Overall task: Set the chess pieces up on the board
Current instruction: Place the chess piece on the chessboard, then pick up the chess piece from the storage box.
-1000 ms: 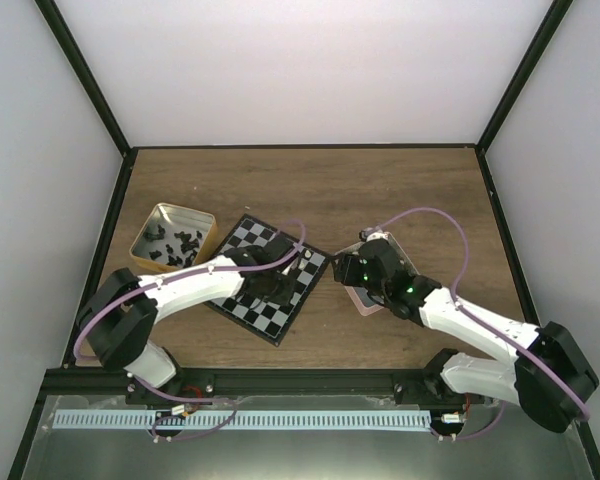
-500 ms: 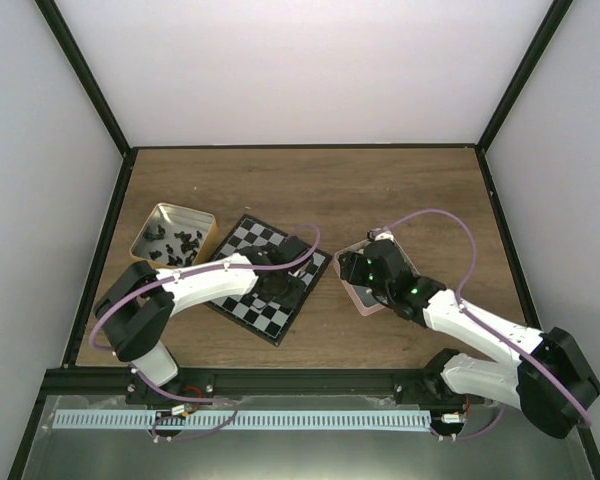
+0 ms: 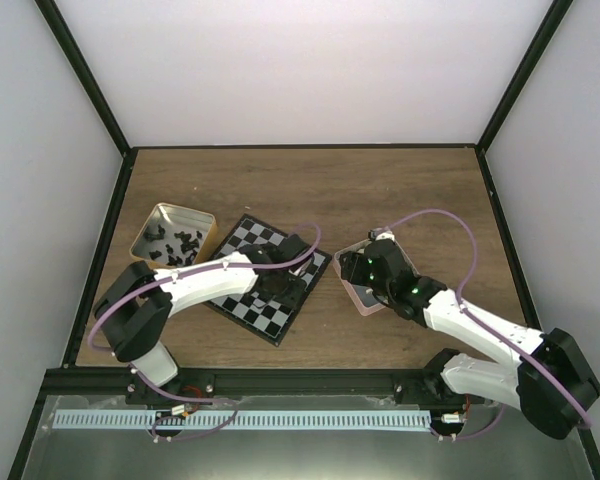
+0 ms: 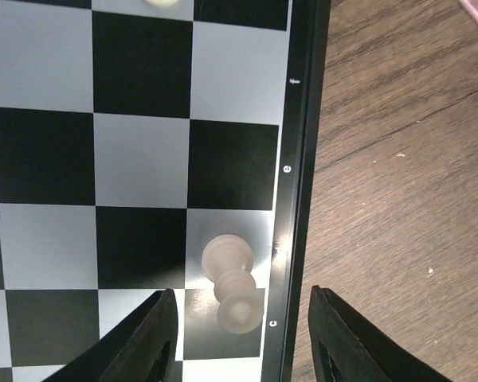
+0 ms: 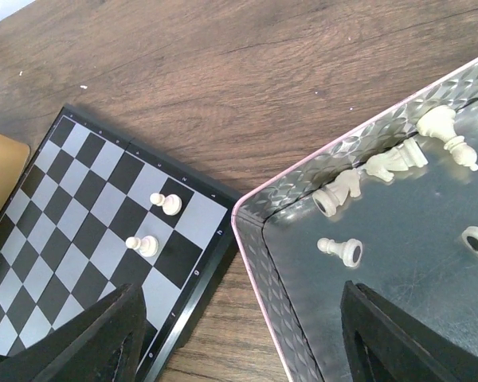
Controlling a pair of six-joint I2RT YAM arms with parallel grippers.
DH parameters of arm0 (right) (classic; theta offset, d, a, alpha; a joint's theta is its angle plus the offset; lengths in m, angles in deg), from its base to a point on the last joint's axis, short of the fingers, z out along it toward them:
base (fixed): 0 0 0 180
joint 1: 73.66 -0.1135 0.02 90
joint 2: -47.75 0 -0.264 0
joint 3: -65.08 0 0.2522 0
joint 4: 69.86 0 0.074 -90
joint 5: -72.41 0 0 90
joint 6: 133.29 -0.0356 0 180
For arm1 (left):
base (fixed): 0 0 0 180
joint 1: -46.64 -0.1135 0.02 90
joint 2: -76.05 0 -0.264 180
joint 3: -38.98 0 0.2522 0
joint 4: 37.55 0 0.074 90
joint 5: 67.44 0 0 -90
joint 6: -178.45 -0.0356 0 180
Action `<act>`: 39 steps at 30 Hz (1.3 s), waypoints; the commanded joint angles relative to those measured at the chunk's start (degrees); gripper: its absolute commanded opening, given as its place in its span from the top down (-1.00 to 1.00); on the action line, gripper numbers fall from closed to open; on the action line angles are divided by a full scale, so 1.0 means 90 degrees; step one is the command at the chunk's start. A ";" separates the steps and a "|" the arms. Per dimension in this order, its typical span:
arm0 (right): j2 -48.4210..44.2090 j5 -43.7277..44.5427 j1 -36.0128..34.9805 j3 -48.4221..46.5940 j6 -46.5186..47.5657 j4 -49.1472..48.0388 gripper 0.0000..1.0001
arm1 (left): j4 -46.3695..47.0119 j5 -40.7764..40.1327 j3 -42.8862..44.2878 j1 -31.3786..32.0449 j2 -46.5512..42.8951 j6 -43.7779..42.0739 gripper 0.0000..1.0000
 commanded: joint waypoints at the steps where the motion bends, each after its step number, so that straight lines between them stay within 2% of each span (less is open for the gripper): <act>1: -0.0155 0.0112 0.0064 -0.0009 -0.0047 0.0086 -0.37 | 0.0052 0.0002 0.0174 0.0016 -0.0290 -0.0062 0.05; 8: -0.0201 0.0224 0.0102 -0.0041 -0.0031 0.0258 -0.38 | 0.0139 -0.0874 0.0063 -0.0074 -0.1041 0.0094 -0.05; 15: -0.0027 0.0429 0.0430 -0.0243 0.0265 0.0623 -0.37 | 0.0724 -0.2362 -0.0304 -0.0132 -0.2810 -0.0205 -0.06; 19: 0.0381 0.0395 0.0705 -0.0459 0.0665 0.0723 -0.21 | 0.1475 -0.2981 -0.0671 -0.0132 -0.3858 -0.0774 -0.06; 21: 0.0660 0.0402 0.0840 -0.0622 0.0720 0.0801 -0.09 | 0.1731 -0.3219 -0.0850 -0.0141 -0.4342 -0.0821 -0.15; 26: 0.1320 0.0531 0.1043 -0.0955 0.0698 0.0819 -0.03 | 0.2105 -0.3408 -0.1325 -0.0143 -0.5301 -0.0830 -0.28; 30: 0.1861 0.0590 0.1322 -0.1264 0.0862 0.0802 0.00 | 0.2182 -0.3190 -0.1396 -0.0141 -0.5787 -0.0855 -0.32; 36: 0.2575 0.0407 0.1694 -0.1552 0.1766 0.0535 0.47 | 0.2177 -0.3080 -0.1426 -0.0146 -0.6133 -0.0851 -0.36; 39: 0.2899 0.0264 0.1837 -0.1651 0.1949 0.0503 0.54 | 0.2151 -0.3019 -0.1444 -0.0154 -0.6168 -0.0848 -0.37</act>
